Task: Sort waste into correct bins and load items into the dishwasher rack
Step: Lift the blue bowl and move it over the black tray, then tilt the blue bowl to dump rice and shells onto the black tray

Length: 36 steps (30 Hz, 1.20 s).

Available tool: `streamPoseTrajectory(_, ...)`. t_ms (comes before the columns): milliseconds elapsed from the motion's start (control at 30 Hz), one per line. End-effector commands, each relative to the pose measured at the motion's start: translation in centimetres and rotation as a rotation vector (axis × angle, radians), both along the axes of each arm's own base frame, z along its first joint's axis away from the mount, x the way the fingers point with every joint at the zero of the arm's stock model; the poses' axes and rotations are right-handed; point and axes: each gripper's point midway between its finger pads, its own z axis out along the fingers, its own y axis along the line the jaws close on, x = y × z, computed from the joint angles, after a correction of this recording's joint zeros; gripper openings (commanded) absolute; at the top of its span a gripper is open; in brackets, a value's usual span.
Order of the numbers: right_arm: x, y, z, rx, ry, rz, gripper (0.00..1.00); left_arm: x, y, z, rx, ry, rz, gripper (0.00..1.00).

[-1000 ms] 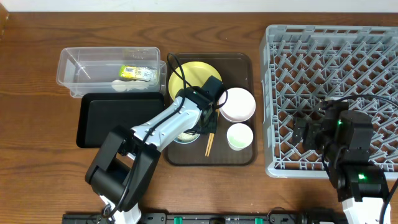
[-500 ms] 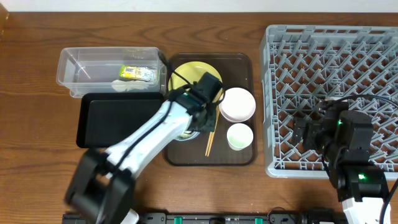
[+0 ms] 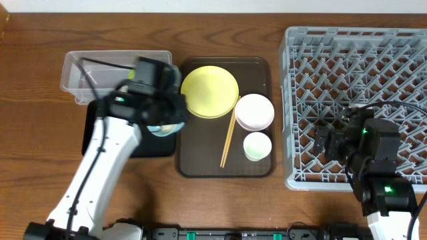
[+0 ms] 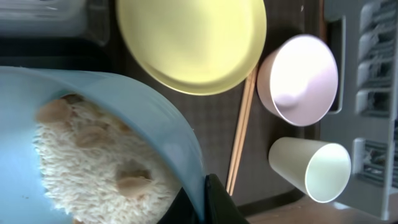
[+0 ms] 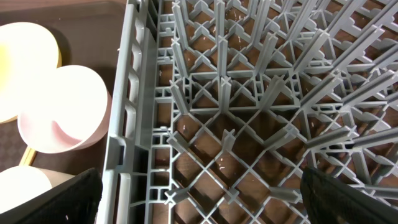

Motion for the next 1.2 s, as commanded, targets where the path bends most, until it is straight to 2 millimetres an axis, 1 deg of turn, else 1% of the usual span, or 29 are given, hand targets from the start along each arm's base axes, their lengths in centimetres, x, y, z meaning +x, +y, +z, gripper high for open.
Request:
streamPoseTrajectory(0, 0.2, 0.5, 0.8, 0.007, -0.019, 0.011, 0.99, 0.3, 0.4, 1.4, -0.17, -0.015, -0.077, 0.06)
streamPoseTrajectory(100, 0.2, 0.5, 0.9, 0.007, -0.02, 0.011, 0.99, 0.7, 1.3, 1.6, -0.313, -0.011, -0.097, 0.06)
streamPoseTrajectory(233, 0.2, 0.5, 0.8, 0.007, -0.02, 0.011, 0.99, 1.0, 2.2, 0.7, -0.477, 0.019, -0.106, 0.06)
streamPoseTrajectory(367, 0.2, 0.5, 0.8, 0.007, -0.019, 0.011, 0.99, 1.1, 2.7, 0.1, -0.692, 0.042, -0.116, 0.06)
streamPoseTrajectory(533, 0.2, 0.5, 0.8, 0.007, -0.019, 0.011, 0.99, 1.4, 4.3, -1.8, -0.875, 0.096, -0.031, 0.07)
streamPoseTrajectory(700, 0.2, 0.5, 0.8, 0.007, -0.019, 0.011, 0.99, 1.6, 6.1, -2.8, -1.012, 0.11, 0.056, 0.06)
streamPoseTrajectory(800, 0.2, 0.5, 0.8, 0.007, -0.019, 0.011, 0.99, 1.7, 7.2, -2.7, -1.06, 0.1, 0.1, 0.06)
streamPoseTrajectory(933, 0.2, 0.5, 0.8, 0.007, -0.019, 0.011, 0.99, 2.1, 8.5, -1.3, -1.168, 0.101, 0.17, 0.06)
streamPoseTrajectory(1033, 0.2, 0.5, 0.8, 0.007, -0.019, 0.011, 0.99, 2.1, 9.3, -1.3, -1.218, 0.201, 0.269, 0.06)
streamPoseTrajectory(1167, 0.2, 0.5, 0.8, 0.007, -0.019, 0.011, 0.99, 2.1, 9.8, -1.3, -1.251, 0.267, 0.337, 0.06)
